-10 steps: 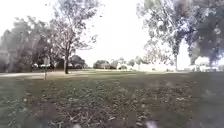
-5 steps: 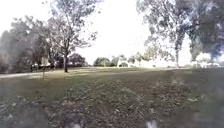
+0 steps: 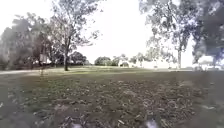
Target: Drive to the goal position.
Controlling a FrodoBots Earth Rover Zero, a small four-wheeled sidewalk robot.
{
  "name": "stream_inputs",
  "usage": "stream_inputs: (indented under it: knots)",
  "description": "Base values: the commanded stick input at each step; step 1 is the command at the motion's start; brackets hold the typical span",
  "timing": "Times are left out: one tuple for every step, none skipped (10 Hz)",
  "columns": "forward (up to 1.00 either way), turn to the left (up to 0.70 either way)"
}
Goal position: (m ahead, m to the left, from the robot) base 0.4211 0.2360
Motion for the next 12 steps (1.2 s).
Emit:
stream_inputs:
  knots:
    - [0.00,-0.69]
    - [0.00,-0.70]
    - [0.00,-0.70]
    - [0.00,-0.69]
    - [0.00,-0.69]
    - [0.00,-0.69]
    - [0.00,-0.70]
    - [0.00,-0.70]
    - [0.00,-0.70]
    - [0.00,-0.69]
    - [0.00,-0.70]
    - [0.00,-0.70]
